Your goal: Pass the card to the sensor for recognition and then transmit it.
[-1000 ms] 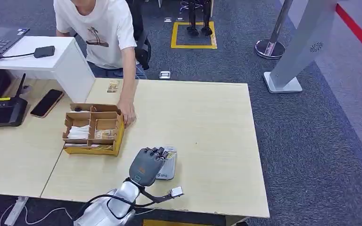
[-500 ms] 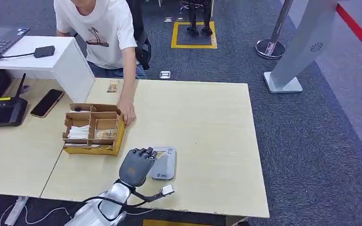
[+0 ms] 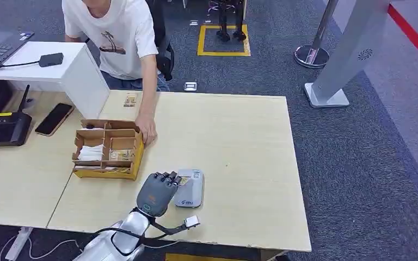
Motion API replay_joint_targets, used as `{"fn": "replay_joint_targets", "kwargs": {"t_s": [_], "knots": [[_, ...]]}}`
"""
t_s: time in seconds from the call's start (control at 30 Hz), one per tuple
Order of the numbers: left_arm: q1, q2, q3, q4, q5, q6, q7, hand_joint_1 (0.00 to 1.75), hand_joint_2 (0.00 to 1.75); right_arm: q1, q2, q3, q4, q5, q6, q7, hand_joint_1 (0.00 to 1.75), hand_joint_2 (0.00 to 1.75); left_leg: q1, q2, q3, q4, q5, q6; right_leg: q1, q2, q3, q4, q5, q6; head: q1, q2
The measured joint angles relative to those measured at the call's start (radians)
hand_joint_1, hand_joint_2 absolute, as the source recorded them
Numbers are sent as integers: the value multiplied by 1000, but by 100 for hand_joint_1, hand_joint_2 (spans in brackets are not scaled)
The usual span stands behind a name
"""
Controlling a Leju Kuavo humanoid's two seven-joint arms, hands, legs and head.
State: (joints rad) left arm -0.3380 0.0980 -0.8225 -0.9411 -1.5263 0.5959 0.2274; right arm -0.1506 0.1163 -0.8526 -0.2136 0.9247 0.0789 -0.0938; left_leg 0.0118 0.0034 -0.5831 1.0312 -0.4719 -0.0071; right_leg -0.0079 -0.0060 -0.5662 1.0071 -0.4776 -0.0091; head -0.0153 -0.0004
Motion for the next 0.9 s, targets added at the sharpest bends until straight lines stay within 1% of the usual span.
{"fn": "replay_joint_targets", "kwargs": {"t_s": [0.13,0.37,0.53,0.77,0.9], "knots": [[0,-10,3,0,2,-3,-35,175,175,-3,0,9,-2,0,1,0,0,0,0,0,0,0,0,0,0,0,0,0,0,0,0,0],[0,-17,6,0,3,-8,-42,175,175,-5,0,21,-4,0,2,0,0,0,0,0,0,0,0,0,0,0,0,0,0,0,0,0],[-1,-18,6,0,11,-35,-94,175,175,-7,0,26,-5,-3,3,0,0,0,0,0,0,0,0,0,0,0,0,0,0,0,0,0],[-2,-36,6,3,11,-40,-96,175,175,-10,0,31,-5,-21,3,5,0,0,0,0,0,0,0,0,0,0,0,0,0,0,0,0],[-2,-41,-2,3,23,-66,-103,175,175,-10,0,32,-5,-23,2,5,0,0,0,0,0,0,0,0,0,0,0,0,0,0,0,0]]}}
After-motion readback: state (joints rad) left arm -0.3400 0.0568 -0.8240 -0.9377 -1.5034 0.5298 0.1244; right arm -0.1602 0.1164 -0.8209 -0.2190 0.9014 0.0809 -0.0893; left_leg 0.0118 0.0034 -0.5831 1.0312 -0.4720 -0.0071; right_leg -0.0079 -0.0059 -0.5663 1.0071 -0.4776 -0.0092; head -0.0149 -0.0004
